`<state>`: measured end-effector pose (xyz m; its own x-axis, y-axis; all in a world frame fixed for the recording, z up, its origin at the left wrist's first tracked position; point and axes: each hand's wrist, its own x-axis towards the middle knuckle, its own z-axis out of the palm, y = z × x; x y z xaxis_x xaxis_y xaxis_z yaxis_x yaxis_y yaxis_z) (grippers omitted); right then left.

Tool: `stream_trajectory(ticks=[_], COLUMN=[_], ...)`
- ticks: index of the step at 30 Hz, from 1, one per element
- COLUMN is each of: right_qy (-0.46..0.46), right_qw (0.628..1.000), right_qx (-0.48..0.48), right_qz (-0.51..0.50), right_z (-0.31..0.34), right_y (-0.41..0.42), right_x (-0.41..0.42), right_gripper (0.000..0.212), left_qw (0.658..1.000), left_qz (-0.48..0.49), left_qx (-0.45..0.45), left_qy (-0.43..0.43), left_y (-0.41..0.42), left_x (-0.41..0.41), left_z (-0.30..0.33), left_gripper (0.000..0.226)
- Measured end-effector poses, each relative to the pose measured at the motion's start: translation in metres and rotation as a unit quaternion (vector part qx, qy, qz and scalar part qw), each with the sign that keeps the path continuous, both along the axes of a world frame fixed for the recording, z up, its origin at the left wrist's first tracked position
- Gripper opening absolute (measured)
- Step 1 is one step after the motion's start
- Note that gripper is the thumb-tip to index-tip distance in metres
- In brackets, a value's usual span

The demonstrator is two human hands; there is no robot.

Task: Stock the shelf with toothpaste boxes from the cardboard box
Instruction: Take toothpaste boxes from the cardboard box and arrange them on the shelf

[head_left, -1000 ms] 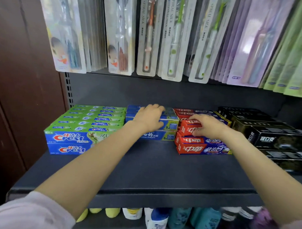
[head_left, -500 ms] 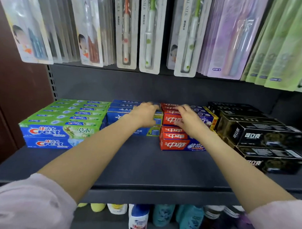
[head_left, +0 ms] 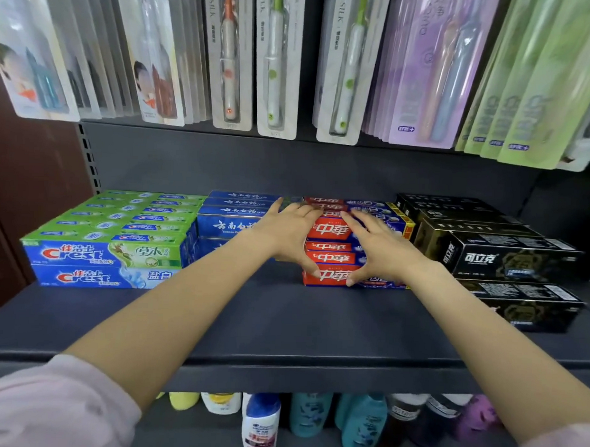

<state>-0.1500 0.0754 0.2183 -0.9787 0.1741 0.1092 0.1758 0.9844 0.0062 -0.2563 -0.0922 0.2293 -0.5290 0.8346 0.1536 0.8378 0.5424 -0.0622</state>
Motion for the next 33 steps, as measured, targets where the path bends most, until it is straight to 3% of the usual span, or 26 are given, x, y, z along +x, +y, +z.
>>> stream_trajectory(ticks=[6, 10, 14, 22, 26, 29, 33], right_qy=[0.027, 0.087, 0.052, 0.047, 0.029, 0.068, 0.118], right_qw=[1.000, 0.995, 0.999, 0.999, 0.997, 0.989, 0.985], right_qx=[0.008, 0.043, 0.011, 0.005, -0.070, -0.129, -0.119], right_qz=[-0.009, 0.014, 0.006, -0.004, -0.008, -0.018, -0.039], right_z=[-0.005, -0.014, -0.027, -0.026, -0.022, -0.018, -0.004], right_y=[-0.004, -0.012, -0.011, -0.013, -0.017, -0.022, -0.023], right_x=[0.009, 0.019, 0.024, 0.024, 0.026, 0.036, 0.053], right_gripper=[0.121, 0.094, 0.076, 0.074, 0.077, 0.075, 0.061], left_qw=[0.999, 0.997, 0.997, 0.995, 0.995, 0.993, 0.990], left_qz=[0.013, 0.017, 0.024, 0.047, 0.054, 0.033, 0.022], left_qx=[0.024, 0.068, 0.074, 0.084, 0.087, 0.113, 0.136], left_qy=[0.020, 0.032, 0.002, -0.014, 0.005, 0.015, 0.027], left_y=[-0.003, -0.008, -0.016, -0.014, -0.010, -0.007, -0.002], left_x=[0.005, 0.008, 0.009, 0.012, 0.025, 0.036, 0.044], left_z=[-0.008, -0.014, -0.019, -0.019, -0.018, -0.018, -0.010], left_gripper=[0.117, 0.120, 0.114, 0.107, 0.104, 0.093, 0.068])
